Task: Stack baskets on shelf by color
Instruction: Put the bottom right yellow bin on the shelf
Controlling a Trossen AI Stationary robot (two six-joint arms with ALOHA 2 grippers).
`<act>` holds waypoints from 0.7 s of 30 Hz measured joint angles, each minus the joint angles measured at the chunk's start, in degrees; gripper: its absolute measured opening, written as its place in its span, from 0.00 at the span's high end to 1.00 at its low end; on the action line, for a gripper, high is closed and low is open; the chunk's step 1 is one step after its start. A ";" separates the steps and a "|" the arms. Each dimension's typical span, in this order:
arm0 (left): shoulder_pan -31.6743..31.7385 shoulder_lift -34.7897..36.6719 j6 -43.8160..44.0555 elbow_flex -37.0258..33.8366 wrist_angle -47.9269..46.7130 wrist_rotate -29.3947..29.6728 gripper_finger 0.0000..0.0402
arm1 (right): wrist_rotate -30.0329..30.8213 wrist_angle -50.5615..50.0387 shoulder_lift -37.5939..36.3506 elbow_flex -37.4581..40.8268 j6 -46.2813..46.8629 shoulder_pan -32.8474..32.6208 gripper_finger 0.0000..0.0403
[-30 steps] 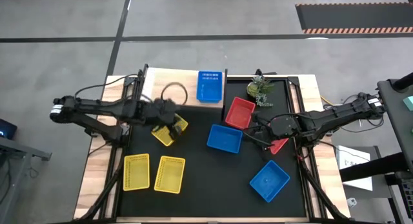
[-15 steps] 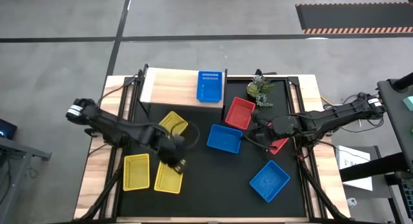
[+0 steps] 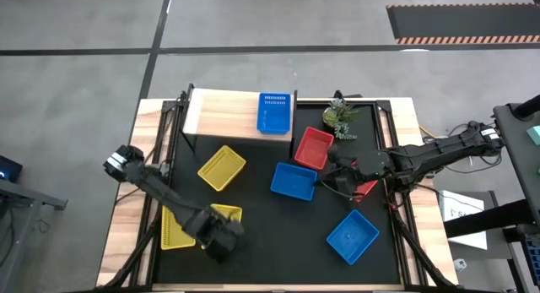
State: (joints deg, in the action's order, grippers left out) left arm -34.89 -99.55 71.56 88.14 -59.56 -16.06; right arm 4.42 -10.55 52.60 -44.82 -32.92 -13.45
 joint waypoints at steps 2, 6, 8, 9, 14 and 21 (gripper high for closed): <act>-1.64 -0.85 -7.60 -0.02 -0.29 -0.61 1.00 | -1.51 0.07 -0.01 0.00 -0.31 -0.01 0.97; -3.17 -1.80 -14.58 -0.37 -2.14 -0.23 1.00 | -1.66 0.17 -0.13 0.00 0.07 -0.01 0.93; -3.26 -2.28 -17.70 -0.40 -3.06 0.11 1.00 | -1.66 0.17 -0.13 0.00 0.53 0.00 0.89; -3.34 -2.36 -19.62 -0.42 -3.08 0.37 1.00 | -1.63 0.20 -0.13 0.00 0.67 0.00 0.87; -3.48 -2.38 -26.55 -0.78 -3.33 5.39 0.97 | -1.63 1.05 -0.13 0.00 2.01 0.00 0.78; -3.60 -2.38 -29.11 -5.25 -4.02 6.37 0.79 | -1.47 1.03 -0.13 0.00 3.62 0.00 0.71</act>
State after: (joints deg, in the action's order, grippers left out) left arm -38.49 -101.93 42.45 82.89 -63.57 -9.69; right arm 2.95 -9.51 52.47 -44.82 -29.31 -13.45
